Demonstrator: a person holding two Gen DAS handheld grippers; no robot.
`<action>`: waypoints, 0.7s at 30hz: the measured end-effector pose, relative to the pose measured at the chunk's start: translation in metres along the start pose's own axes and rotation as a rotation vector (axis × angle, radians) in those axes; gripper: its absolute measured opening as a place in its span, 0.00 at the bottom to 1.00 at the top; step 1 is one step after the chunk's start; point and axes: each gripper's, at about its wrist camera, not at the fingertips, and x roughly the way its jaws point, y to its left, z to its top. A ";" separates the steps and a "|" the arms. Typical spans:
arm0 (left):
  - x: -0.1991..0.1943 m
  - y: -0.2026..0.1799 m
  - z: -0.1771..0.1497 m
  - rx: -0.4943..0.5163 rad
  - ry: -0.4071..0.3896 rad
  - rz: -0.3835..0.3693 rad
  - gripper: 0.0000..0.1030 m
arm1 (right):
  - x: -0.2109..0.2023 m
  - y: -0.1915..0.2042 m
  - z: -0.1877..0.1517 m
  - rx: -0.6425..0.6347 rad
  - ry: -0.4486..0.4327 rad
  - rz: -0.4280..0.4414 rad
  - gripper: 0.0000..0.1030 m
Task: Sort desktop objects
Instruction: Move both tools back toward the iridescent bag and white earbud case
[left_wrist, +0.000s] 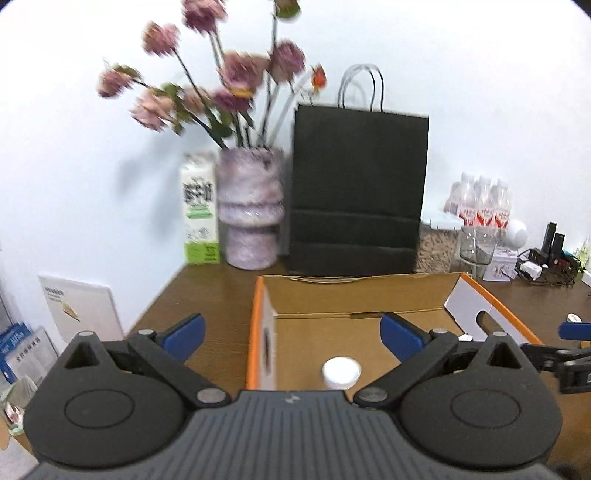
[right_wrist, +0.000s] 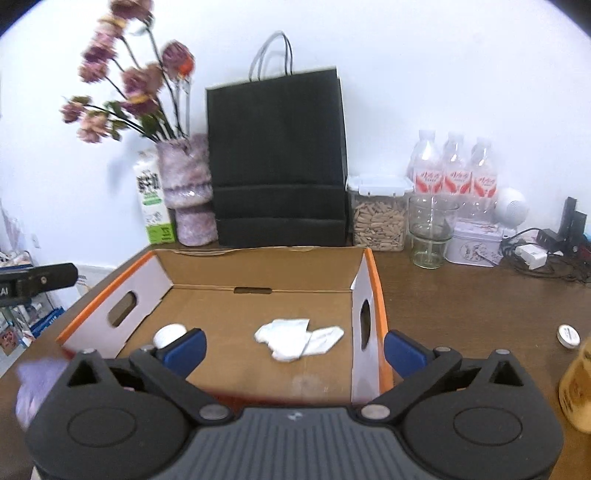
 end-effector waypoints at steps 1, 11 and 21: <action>-0.007 0.004 -0.006 -0.003 -0.011 0.004 1.00 | -0.008 0.000 -0.008 0.002 -0.008 -0.002 1.00; -0.037 0.043 -0.074 -0.036 0.062 0.033 1.00 | -0.052 -0.014 -0.078 -0.020 0.002 -0.105 1.00; -0.035 0.056 -0.098 -0.086 0.033 0.001 1.00 | -0.035 -0.022 -0.095 -0.004 0.023 -0.129 1.00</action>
